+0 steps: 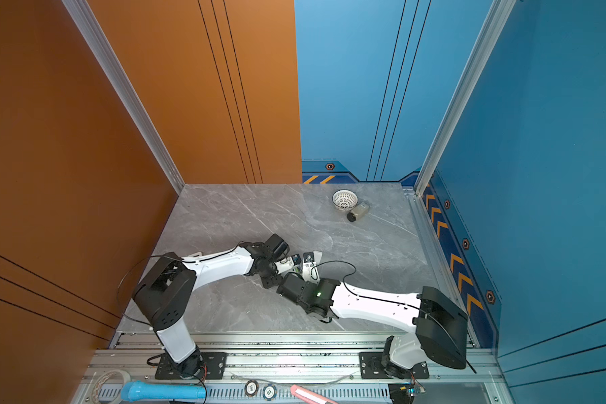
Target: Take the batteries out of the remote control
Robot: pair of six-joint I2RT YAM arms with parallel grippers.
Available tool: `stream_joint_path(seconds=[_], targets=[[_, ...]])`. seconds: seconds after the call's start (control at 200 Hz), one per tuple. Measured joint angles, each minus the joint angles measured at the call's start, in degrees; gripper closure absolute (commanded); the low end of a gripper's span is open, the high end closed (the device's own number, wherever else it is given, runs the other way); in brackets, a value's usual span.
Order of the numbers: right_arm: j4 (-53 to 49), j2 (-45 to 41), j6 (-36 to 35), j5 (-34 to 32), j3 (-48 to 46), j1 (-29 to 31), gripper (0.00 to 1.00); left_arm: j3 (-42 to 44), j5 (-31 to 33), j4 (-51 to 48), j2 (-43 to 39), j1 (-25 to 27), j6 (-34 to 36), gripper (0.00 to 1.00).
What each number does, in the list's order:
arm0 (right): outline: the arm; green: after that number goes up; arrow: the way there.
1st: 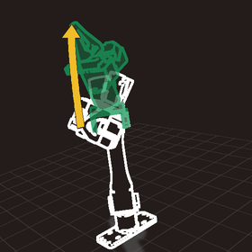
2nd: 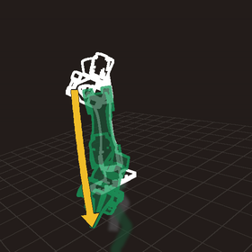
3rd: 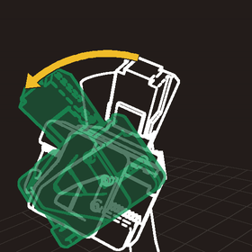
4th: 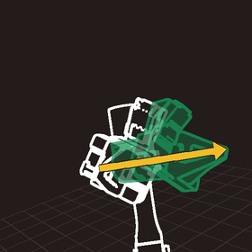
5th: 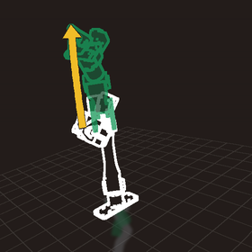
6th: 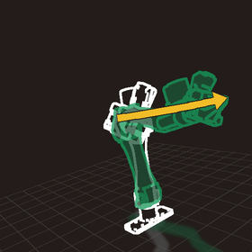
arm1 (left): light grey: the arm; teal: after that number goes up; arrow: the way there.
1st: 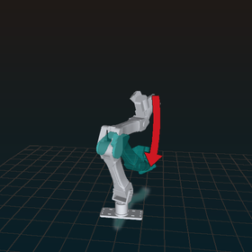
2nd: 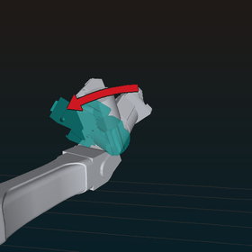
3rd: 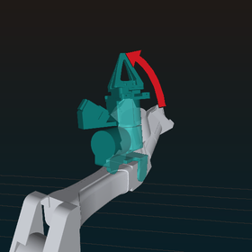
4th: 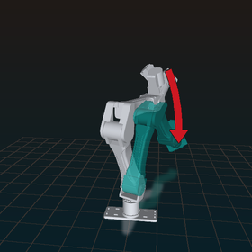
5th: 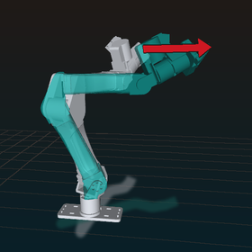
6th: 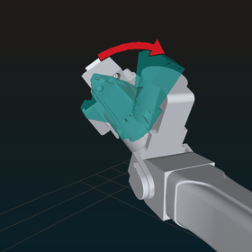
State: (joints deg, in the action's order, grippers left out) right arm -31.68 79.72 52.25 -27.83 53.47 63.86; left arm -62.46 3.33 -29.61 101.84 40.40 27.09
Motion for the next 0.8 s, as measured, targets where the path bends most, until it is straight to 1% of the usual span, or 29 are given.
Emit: stream_joint_path(seconds=[0.17, 0.395, 0.606, 0.801], targets=[[2.8, -4.5, -2.3, 8.2, -0.6, -4.6, 1.0, 1.0, 1.1, 1.3, -0.6, 0.4, 0.3, 1.0], [3.3, -4.5, -4.5, 16.5, -0.6, -8.0, 1.0, 1.7, 2.9, 2.4, -1.0, 1.1, 1.3, 1.0], [2.7, -4.2, -4.7, 18.4, -0.6, -8.1, 1.0, 2.0, 3.6, 3.1, -1.2, 1.2, 1.8, 1.0], [2.1, -4.2, -4.6, 17.3, -0.6, -8.2, 1.0, 3.3, 3.9, 4.5, -2.1, 1.3, 1.9, 1.0]])
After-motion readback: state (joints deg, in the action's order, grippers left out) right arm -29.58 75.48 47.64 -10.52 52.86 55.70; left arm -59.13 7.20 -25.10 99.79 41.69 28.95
